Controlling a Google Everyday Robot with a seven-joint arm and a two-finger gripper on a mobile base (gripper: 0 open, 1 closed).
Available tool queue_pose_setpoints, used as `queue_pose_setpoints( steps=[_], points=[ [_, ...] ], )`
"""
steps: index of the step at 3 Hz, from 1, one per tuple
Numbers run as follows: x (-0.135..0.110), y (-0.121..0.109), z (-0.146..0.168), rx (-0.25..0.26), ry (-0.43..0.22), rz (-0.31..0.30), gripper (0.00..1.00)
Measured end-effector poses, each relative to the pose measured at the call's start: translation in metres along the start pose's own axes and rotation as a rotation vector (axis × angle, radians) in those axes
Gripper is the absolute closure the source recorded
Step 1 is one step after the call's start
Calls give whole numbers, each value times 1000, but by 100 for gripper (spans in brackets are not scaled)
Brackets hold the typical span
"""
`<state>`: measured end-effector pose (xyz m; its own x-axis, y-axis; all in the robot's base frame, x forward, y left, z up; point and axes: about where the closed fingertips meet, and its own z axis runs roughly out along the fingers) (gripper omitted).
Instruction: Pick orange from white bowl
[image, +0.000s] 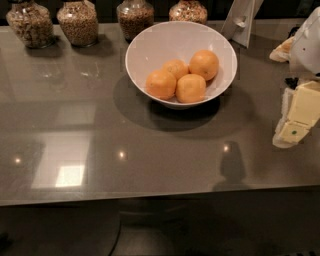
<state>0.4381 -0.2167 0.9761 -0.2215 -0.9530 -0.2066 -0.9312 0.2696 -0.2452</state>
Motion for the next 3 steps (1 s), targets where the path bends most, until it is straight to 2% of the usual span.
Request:
queue_pose_setpoints(
  steps=[1, 2, 3],
  points=[
    [0, 0, 0, 0, 0, 0, 0],
    [-5, -8, -1, 36, -31, -18, 0],
    [-21, -35, 4, 90, -114, -77, 0]
  ],
)
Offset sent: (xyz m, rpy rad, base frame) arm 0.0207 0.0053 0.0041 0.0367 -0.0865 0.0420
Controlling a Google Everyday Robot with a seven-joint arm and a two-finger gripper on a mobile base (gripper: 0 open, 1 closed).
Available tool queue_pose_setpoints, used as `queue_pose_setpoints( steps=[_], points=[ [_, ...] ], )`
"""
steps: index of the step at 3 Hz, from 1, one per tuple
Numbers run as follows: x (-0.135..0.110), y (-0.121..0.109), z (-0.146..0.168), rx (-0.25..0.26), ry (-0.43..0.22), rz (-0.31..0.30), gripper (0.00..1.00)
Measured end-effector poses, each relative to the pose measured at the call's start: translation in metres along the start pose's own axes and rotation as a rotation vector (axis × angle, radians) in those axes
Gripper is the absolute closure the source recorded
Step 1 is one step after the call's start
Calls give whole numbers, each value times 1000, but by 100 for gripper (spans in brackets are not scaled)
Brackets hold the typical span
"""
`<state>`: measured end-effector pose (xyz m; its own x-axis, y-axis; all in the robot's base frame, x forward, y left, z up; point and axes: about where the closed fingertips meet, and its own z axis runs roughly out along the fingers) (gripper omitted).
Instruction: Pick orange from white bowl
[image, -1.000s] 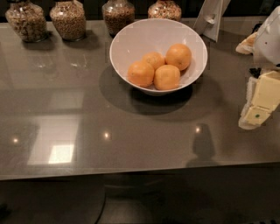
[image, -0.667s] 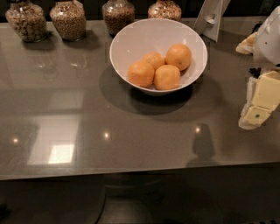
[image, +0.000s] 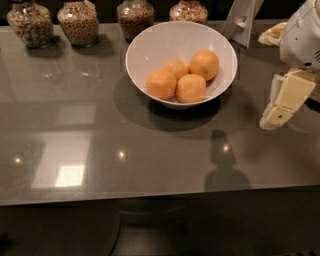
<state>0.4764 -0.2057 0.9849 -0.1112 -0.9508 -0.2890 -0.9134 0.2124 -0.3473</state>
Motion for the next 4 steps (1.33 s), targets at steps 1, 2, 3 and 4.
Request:
queue_pose_setpoints(
  steps=[1, 2, 3, 4],
  points=[
    [-13, -36, 17, 27, -90, -70, 0],
    [-27, -75, 39, 31, -161, -125, 0],
    [-43, -113, 61, 34, -229, -137, 0],
    [-61, -145, 83, 17, -300, -97, 0]
  ],
)
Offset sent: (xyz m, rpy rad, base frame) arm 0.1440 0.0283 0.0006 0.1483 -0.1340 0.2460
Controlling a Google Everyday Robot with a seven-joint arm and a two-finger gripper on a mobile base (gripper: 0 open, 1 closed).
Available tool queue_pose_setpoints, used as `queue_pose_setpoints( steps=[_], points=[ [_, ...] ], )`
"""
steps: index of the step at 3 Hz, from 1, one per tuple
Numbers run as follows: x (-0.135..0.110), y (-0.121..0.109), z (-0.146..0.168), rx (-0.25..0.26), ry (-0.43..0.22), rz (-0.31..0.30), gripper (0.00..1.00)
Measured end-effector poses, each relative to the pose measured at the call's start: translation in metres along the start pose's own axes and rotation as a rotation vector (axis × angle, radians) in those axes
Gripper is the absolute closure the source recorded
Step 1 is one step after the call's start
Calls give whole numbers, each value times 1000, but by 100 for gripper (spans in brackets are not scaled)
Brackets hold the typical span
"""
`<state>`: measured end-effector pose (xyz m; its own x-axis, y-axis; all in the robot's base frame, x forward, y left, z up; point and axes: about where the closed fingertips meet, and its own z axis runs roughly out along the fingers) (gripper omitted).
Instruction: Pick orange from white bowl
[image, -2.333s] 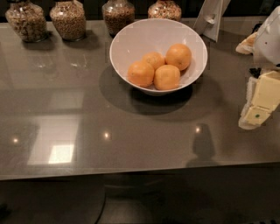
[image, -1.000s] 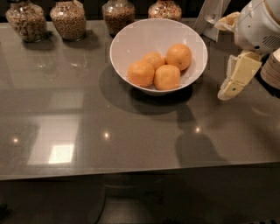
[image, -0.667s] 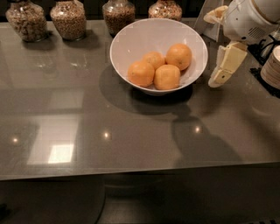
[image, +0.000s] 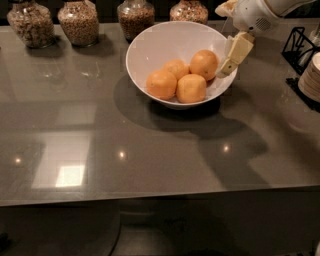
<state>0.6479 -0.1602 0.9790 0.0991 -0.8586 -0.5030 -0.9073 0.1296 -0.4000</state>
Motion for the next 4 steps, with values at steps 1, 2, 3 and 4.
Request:
queue_pose_setpoints(
  steps=[1, 2, 3, 4],
  points=[
    [-1, -8, -2, 15, -10, -2, 0],
    [-3, -10, 6, 7, 7, -24, 0],
    [-3, -17, 21, -15, 56, -109, 0],
    [3, -20, 35, -48, 92, -188, 1]
  ],
)
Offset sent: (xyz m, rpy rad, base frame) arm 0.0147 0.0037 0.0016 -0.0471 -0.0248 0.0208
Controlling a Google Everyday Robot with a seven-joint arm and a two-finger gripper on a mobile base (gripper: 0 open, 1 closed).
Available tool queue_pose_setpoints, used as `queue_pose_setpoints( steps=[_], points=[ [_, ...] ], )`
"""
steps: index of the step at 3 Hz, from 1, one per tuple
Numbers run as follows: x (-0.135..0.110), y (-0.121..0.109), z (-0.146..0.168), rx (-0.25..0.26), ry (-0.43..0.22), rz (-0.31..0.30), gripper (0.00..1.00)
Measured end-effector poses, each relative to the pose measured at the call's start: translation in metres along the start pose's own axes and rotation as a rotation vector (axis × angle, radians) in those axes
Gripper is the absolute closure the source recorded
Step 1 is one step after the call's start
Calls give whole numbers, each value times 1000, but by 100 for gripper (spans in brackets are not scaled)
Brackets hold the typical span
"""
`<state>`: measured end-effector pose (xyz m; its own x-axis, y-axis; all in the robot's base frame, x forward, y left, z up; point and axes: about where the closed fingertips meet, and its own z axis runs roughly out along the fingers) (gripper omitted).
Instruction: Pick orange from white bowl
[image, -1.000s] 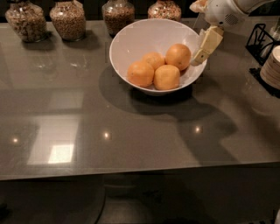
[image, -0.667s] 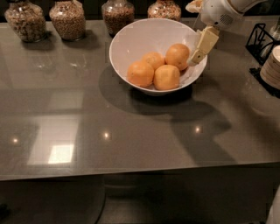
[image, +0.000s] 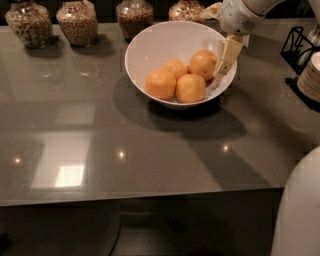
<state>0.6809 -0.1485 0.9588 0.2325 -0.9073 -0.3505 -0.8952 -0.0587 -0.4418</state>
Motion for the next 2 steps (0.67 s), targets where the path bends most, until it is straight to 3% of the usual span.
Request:
queue_pose_setpoints(
  steps=[1, 2],
  points=[
    [6, 2, 15, -40, 13, -49, 19],
    [15, 4, 25, -67, 22, -74, 28]
  ],
)
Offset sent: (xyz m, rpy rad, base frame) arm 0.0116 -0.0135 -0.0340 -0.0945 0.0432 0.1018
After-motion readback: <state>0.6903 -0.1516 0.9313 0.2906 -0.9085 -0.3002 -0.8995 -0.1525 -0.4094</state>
